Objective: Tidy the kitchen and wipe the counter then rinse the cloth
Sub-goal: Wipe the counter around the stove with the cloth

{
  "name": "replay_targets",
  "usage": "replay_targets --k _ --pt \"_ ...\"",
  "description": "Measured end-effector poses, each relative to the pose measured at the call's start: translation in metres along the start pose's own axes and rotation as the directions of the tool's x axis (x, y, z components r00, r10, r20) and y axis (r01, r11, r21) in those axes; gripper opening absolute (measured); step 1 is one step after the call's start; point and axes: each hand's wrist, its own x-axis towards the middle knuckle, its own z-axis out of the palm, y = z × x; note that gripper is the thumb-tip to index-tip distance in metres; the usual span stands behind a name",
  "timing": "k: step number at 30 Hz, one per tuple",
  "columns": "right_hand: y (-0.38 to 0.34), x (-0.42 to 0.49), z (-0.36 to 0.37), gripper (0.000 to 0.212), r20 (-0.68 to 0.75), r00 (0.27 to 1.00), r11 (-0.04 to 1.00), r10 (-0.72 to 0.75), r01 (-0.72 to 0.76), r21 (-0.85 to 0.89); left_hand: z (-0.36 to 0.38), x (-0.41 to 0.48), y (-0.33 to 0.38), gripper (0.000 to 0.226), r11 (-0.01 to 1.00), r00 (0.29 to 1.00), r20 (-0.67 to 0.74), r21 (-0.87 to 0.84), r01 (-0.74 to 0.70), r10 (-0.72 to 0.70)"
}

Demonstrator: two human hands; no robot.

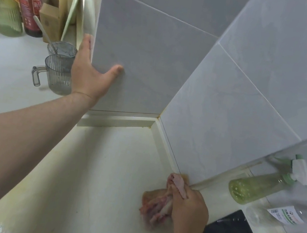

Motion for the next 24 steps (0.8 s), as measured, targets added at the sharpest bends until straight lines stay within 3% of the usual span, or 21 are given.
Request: replay_targets --k 6,16,24 --pt "-0.014 0.013 0.016 0.039 0.082 0.993 0.996 0.082 -0.079 -0.039 0.001 0.0 0.0 0.099 1.0 1.0 -0.005 -0.009 0.003 -0.003" --pt "-0.01 -0.001 0.005 0.029 0.062 0.976 0.978 0.207 -0.209 0.024 -0.001 0.0 0.003 0.097 1.0 1.0 -0.003 0.018 0.007 -0.007" --pt "-0.03 0.026 0.028 0.037 0.084 0.963 0.963 0.256 -0.245 -0.116 0.002 0.002 -0.002 0.099 1.0 1.0 -0.01 0.015 0.022 -0.022"
